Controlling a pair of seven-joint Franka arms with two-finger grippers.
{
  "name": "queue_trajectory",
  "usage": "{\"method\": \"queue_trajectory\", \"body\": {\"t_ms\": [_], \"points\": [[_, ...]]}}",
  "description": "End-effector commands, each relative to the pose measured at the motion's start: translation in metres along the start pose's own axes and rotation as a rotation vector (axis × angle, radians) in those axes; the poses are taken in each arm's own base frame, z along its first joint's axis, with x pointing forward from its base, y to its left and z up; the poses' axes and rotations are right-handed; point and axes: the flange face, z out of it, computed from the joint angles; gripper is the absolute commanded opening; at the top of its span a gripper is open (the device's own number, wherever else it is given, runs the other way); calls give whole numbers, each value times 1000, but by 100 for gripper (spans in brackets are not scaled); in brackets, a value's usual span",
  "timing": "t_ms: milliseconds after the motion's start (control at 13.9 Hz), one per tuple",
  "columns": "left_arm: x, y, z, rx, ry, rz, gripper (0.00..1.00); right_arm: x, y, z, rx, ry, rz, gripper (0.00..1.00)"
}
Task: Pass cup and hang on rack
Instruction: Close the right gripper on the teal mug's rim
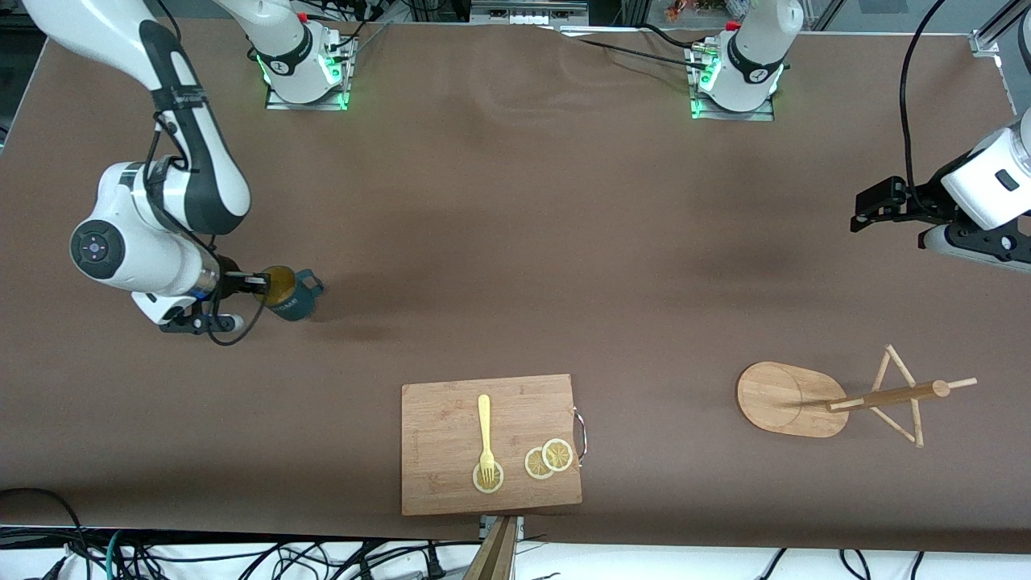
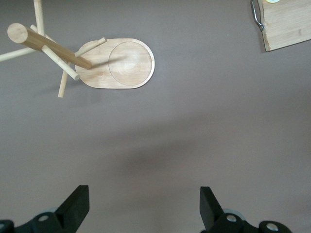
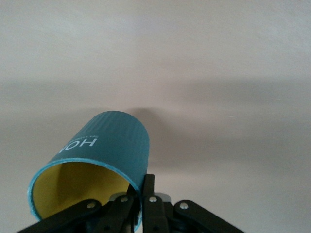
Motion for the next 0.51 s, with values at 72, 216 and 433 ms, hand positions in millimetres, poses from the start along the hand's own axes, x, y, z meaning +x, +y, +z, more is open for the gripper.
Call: {"method": "queue_trajectory", "body": {"t_ms": [72,216,433], "points": [[9,5,5,22,-14,-19,100,8,-106,-19,1,11,120,0],[10,8,5,24,-13,-14,100,1,-178,-26,77,9,242,0],[9,12,4,24,-15,-6,100,-23,-281,-23,109,13,369,0]]}}
